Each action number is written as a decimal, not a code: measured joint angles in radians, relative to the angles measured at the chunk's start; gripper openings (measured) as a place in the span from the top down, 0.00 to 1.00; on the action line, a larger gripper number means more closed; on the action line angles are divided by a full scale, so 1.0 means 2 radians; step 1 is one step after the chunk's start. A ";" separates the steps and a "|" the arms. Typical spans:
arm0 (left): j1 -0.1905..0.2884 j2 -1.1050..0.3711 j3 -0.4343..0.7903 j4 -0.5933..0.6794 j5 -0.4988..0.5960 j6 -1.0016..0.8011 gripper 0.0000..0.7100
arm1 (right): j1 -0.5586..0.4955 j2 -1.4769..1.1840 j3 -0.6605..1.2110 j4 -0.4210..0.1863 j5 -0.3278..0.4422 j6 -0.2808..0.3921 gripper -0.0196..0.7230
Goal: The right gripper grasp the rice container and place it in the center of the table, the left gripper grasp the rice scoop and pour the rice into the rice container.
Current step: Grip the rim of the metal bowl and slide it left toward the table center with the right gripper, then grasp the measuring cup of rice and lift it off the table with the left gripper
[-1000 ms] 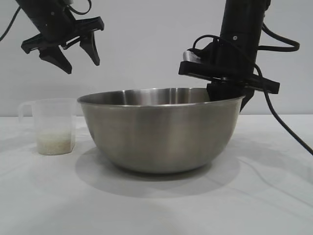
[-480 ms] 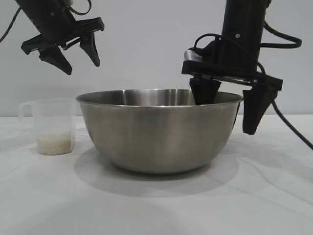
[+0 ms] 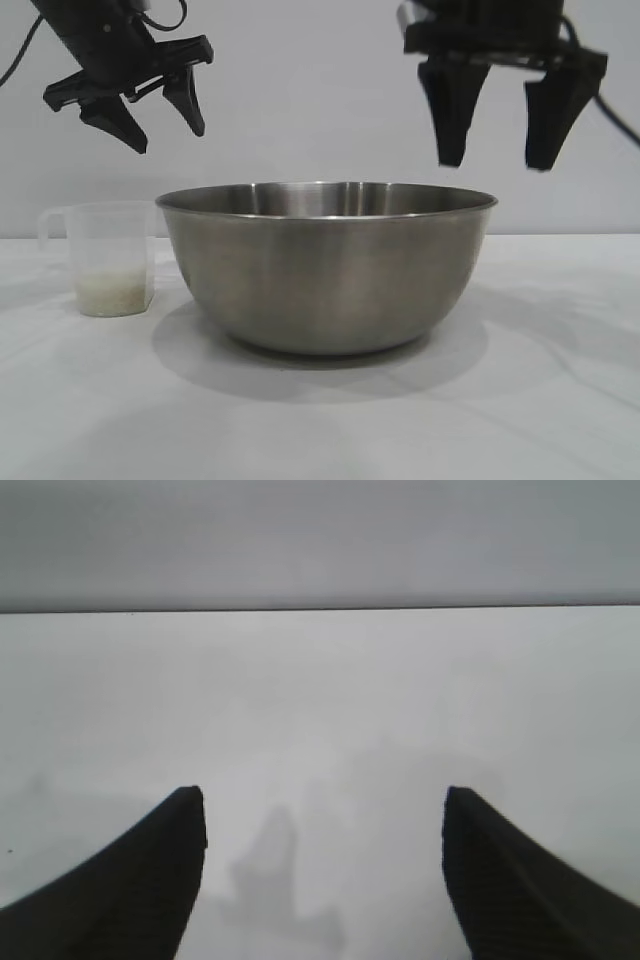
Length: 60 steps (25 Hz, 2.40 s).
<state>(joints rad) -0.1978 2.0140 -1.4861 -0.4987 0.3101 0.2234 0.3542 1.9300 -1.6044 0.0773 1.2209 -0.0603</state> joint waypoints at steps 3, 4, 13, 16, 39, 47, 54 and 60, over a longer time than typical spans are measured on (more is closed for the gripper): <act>0.000 0.000 0.000 0.000 0.001 0.000 0.33 | -0.025 -0.025 0.000 -0.003 0.003 0.002 0.21; 0.000 0.000 0.000 0.000 0.001 0.000 0.33 | -0.034 -0.034 0.000 -0.003 0.003 0.003 0.27; 0.000 0.000 0.000 0.001 0.007 0.000 0.33 | -0.118 -0.133 0.015 -0.006 0.008 0.005 0.27; 0.000 0.000 0.000 0.001 0.011 0.000 0.33 | -0.133 -0.177 0.033 -0.011 0.010 0.006 0.27; 0.000 0.000 0.000 0.001 0.011 0.000 0.33 | -0.137 -0.670 0.418 -0.036 -0.028 0.008 0.27; 0.000 0.000 0.000 0.005 0.013 0.000 0.33 | -0.137 -0.815 0.521 -0.035 -0.044 0.009 0.27; 0.000 0.000 0.000 0.008 0.013 0.000 0.33 | -0.137 -0.905 0.553 -0.022 -0.047 0.009 0.27; 0.000 0.000 0.000 0.008 0.014 0.000 0.33 | -0.138 -0.959 0.558 -0.021 -0.045 0.009 0.27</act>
<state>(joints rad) -0.1978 2.0140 -1.4861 -0.4821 0.3372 0.2234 0.0787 0.0115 -0.4892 0.0344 1.1307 -0.0432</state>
